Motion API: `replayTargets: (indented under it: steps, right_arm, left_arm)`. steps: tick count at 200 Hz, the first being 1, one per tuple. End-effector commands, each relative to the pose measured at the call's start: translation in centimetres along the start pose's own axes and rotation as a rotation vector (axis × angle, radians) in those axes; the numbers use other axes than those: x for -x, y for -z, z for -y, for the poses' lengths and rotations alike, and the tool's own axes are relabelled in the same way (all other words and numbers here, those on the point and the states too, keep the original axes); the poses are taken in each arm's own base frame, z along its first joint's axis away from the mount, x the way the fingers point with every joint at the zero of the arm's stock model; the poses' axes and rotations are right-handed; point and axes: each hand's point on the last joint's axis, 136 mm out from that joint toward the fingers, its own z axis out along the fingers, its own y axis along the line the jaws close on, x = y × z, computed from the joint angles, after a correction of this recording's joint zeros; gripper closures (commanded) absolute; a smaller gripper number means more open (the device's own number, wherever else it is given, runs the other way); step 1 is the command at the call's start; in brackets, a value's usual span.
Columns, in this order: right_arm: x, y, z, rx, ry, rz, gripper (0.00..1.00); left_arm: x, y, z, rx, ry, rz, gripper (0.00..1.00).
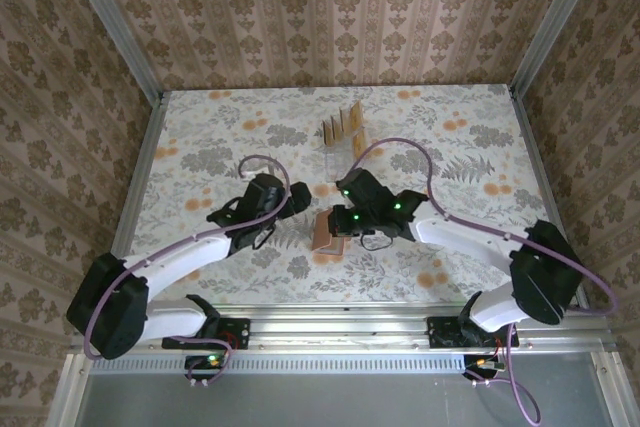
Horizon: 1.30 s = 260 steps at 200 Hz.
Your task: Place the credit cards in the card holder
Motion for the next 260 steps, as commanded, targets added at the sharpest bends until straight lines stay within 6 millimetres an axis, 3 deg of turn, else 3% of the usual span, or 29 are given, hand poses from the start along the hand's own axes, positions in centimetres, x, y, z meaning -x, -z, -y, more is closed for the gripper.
replayTargets:
  steps: [1,45,115,204,260]
  right_arm:
    - [0.1,-1.5,-0.3,-0.030,0.028,-0.016,0.97]
    - [-1.8,-3.8,2.6,-0.105,0.010,-0.064,1.00]
    - [-3.8,-6.3,5.6,-0.170,-0.007,-0.106,1.00]
    - [-4.7,-6.9,6.8,-0.149,-0.010,-0.100,1.00]
    - [-4.4,-6.6,6.8,-0.134,-0.004,-0.085,1.00]
  left_arm:
    - [-1.0,-0.1,-2.0,0.041,-0.045,-0.079,0.00]
    - [-0.8,-0.7,-2.2,0.037,-0.086,-0.133,0.00]
    - [-1.2,-1.9,-0.2,-0.010,-0.212,-0.237,0.00]
    - [-4.9,-4.5,1.7,0.015,-0.427,-0.373,0.00]
    - [-7.3,-5.3,1.2,0.045,-0.474,-0.420,0.00]
